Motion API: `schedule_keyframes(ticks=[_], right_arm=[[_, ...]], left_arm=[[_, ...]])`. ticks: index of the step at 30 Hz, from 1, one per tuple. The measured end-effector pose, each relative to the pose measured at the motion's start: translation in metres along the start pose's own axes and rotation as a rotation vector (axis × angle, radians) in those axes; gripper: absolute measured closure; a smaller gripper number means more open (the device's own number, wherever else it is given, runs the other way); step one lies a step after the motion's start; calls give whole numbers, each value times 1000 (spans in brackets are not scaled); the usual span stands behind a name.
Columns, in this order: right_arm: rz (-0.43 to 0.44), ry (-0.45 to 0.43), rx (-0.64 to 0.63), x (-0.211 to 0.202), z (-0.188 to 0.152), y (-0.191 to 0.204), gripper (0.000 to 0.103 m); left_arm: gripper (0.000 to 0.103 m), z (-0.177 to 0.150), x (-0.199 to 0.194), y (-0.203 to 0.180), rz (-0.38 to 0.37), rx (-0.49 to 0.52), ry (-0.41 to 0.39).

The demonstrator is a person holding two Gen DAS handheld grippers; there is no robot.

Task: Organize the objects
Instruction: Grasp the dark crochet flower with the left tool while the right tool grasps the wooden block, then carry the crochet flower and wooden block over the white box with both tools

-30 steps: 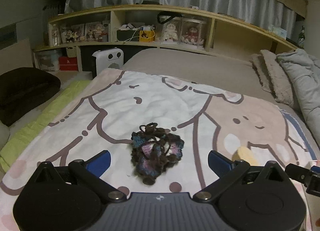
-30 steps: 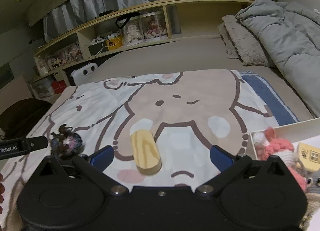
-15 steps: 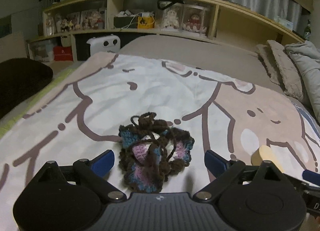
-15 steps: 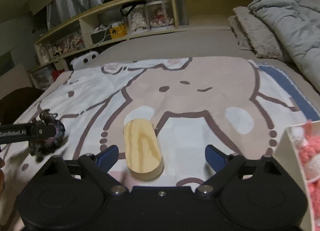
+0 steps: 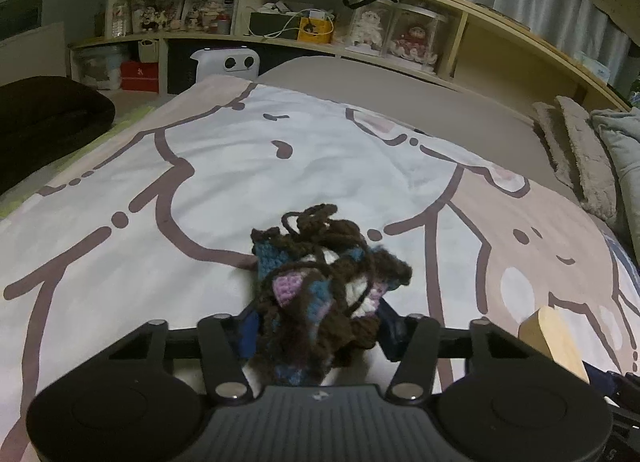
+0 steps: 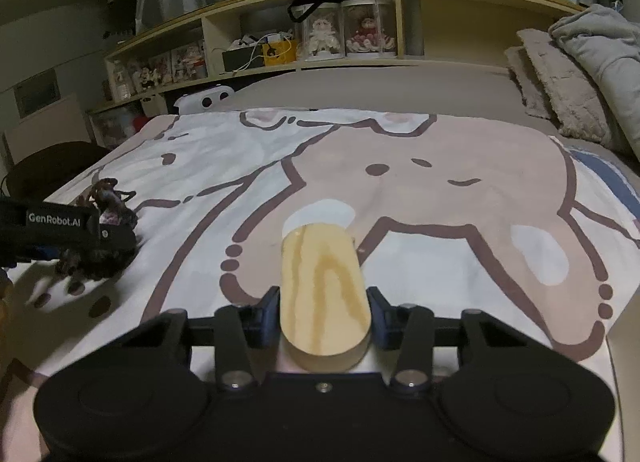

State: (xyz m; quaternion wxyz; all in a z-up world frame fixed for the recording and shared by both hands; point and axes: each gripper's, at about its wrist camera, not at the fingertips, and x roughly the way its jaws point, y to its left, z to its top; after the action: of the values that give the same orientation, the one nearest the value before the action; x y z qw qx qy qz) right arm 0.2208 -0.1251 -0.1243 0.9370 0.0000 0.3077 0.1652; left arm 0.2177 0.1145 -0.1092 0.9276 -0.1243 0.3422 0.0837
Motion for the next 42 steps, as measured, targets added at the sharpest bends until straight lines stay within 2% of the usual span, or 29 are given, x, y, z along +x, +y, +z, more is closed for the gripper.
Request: schedule_keyframes(ticks=[3,10,15,23,29,33,37,42], right_arm=[[0,16,-8,-6,-3,0,57],[-10,84,-19,-30,-15,2,58],[-33,137,-24,-53,-26,6,58],[-56,219,10,-106,-54,4,58],[-64,271,12,-132,-67,7,58],[-39,292,-17,-144,-74,11,58],[7,286,72,-143,-72,3,45],[9,286,90,-138,-68,2,44]], left_arm=[[55,-2,-6,0,-16,-15,20],[57,-21,-31,-4,-46,-15,88],[57,-37,-55,-13,-70,48,145],[57,-61,-95,-31,-155,121,248],[57,-81,-117,-41,-172,194,319],[50,-90,-125,-40,-162,196,332],[40,-87,-130,-38,-147,157,313],[34,-82,-136,-36,-138,129,279]])
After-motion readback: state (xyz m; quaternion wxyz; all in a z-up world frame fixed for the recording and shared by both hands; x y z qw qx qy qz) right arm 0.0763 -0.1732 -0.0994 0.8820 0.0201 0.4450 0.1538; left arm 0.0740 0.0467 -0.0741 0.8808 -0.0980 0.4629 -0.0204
